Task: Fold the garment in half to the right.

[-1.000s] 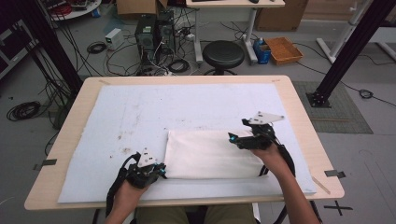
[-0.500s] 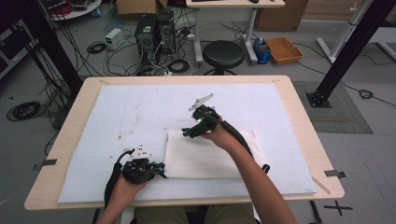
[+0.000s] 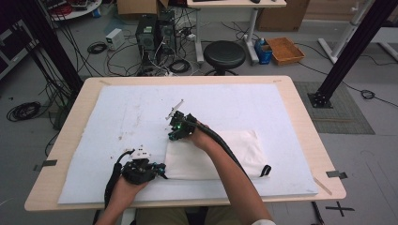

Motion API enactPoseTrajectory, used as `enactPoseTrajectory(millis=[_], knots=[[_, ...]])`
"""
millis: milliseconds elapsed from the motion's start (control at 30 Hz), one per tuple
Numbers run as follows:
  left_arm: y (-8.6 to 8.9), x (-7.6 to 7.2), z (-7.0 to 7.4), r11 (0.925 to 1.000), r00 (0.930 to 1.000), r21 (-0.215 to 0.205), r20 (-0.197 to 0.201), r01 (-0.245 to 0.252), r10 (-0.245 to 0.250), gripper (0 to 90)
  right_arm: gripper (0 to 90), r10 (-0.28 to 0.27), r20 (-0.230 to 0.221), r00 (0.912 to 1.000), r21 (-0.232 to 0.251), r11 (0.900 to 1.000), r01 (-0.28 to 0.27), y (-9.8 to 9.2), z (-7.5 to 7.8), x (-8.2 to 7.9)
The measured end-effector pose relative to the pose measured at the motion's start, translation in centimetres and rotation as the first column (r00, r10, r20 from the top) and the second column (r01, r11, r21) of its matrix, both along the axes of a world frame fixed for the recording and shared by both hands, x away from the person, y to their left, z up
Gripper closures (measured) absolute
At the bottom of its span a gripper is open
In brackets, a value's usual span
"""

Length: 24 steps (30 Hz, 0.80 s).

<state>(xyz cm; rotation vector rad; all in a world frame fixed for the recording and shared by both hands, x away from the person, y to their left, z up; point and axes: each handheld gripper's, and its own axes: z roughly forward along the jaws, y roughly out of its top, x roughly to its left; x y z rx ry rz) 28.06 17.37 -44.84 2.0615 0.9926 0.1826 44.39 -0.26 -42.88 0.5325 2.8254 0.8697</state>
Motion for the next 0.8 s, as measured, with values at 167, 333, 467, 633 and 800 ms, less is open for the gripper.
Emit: enactPoseTrajectory(millis=[167,333,467,633,800], knots=[[0.0,-0.1,0.4,0.9987,0.9999,-0.050,-0.007,-0.012,0.012,86.1,87.0,0.029,0.037,0.9989,-0.033,0.999,-0.028,0.4,0.4,-0.8],[-0.6,-0.3,1.9,0.9779,0.9997,-0.208,0.022,0.017,-0.013,86.1,87.1,-0.003,0.052,0.9986,0.102,0.995,-0.002,-1.6,1.9,-0.8],[-2.1,-0.1,3.0,0.9576,0.9981,-0.282,0.031,0.060,-0.054,86.2,87.2,-0.038,0.057,0.9977,0.207,0.978,0.025,-4.5,3.1,-1.3],[-4.9,0.7,4.0,0.9415,0.9945,-0.321,0.046,0.104,-0.094,86.1,87.2,-0.083,0.077,0.9936,0.268,0.962,0.060,-7.8,4.0,-1.6],[-9.3,2.3,4.6,0.9284,0.9883,-0.339,0.041,0.152,-0.147,86.1,87.2,-0.145,0.092,0.9852,0.296,0.949,0.112,-11.2,4.7,-1.6]])
